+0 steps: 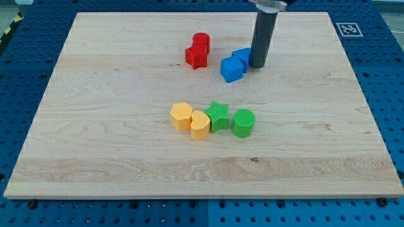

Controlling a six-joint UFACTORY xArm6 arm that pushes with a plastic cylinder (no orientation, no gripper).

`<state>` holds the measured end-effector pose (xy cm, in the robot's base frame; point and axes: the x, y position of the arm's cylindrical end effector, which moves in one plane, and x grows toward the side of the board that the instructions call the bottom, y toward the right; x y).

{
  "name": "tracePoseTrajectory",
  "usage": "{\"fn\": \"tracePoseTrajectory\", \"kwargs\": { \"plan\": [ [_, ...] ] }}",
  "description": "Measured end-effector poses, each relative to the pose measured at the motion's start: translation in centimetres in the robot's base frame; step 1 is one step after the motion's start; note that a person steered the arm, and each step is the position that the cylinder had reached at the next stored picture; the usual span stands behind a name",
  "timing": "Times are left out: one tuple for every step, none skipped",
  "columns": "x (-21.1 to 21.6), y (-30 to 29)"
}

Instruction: Place the blue blocks right to the red blocks

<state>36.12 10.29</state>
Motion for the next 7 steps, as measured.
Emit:
{"fn": "tracePoseTrajectory", "kwargs": {
  "plan": [
    [1.4, 0.3],
    [4.8, 0.8],
    [5.8, -1.3],
    [4.4, -3.4],
    [2.3, -5.2],
    [2.0, -5.3],
    [2.4, -2.5]
  ]
}}
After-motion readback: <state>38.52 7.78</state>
